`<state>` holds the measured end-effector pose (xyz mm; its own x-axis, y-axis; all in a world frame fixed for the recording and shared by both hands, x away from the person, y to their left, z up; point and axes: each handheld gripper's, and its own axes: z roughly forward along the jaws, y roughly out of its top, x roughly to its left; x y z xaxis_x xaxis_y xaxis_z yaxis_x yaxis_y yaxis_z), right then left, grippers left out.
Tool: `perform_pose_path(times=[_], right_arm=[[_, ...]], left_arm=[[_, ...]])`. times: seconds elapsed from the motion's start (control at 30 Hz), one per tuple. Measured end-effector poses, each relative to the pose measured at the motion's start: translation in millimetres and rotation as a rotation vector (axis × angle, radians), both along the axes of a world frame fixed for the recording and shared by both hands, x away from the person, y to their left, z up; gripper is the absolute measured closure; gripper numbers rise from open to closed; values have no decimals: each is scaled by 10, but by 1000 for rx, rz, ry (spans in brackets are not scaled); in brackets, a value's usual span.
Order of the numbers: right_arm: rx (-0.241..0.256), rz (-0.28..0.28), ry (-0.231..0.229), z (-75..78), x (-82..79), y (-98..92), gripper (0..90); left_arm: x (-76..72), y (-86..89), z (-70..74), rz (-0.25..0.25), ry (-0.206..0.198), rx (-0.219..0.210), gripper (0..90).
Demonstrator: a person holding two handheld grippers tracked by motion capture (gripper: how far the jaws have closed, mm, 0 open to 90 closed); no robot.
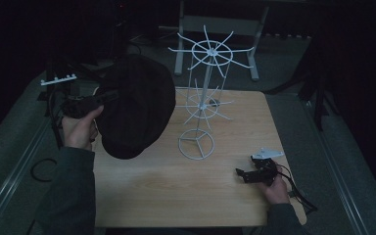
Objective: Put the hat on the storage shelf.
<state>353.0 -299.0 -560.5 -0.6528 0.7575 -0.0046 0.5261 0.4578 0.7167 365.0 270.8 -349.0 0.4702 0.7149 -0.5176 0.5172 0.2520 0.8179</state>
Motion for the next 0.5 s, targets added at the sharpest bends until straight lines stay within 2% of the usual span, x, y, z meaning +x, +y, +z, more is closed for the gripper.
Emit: perform_pose_path(times=[0.2,0.5], right_arm=[[0,-1,0,0,0,0,115],[1,-1,0,0,0,1,115]], left_arm=[[3,-1,23,7,-5,8,739],[20,2,58,2,-12,-12,739]])
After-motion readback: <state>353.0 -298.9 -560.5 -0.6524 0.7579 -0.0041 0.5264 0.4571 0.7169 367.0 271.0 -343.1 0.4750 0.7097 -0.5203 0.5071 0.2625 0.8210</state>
